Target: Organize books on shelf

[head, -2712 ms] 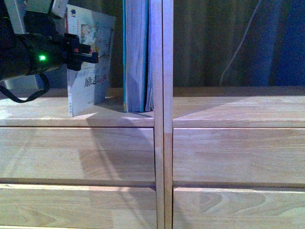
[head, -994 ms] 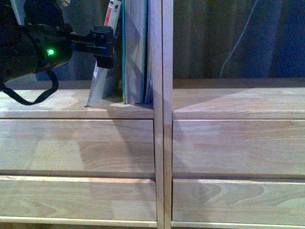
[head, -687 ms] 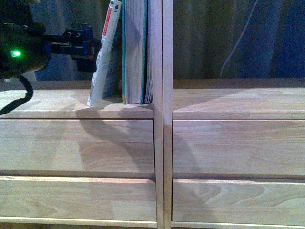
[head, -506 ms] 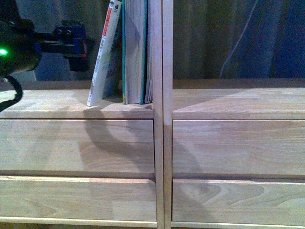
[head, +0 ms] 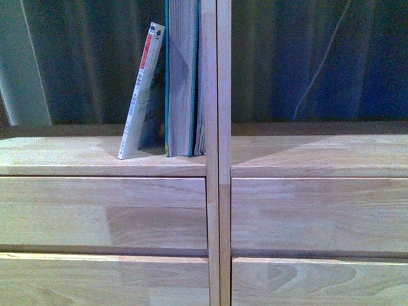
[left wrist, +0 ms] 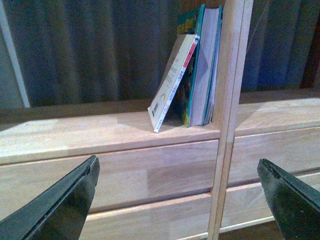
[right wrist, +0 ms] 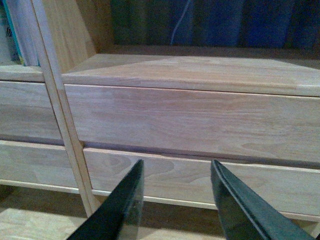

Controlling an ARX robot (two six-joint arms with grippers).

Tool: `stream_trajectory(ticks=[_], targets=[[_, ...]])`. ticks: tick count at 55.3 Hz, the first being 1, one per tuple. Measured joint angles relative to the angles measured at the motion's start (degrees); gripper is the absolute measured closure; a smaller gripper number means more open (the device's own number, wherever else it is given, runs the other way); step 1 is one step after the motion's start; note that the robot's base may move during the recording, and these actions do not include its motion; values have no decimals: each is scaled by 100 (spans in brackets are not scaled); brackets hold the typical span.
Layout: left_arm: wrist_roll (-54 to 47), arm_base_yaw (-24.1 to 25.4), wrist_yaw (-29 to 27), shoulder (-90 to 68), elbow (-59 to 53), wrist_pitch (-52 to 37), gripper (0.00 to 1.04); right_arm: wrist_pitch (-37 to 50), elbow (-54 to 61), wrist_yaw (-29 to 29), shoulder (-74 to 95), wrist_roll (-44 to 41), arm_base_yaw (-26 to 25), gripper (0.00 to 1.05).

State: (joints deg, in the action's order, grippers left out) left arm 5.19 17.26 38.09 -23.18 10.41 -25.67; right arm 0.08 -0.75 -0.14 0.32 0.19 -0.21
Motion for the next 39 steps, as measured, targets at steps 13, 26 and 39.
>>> stream_trajectory(ticks=[13,26,39], targets=[[103,420,223,1502,-986,614,7,0,0,0,0,2,0,13],[70,361,398,1762,-1051,671,7,0,0,0,0,0,0,7],[-280,-479,-2070,2122,-984,2280,30,0,0,11,0,0,0,7]])
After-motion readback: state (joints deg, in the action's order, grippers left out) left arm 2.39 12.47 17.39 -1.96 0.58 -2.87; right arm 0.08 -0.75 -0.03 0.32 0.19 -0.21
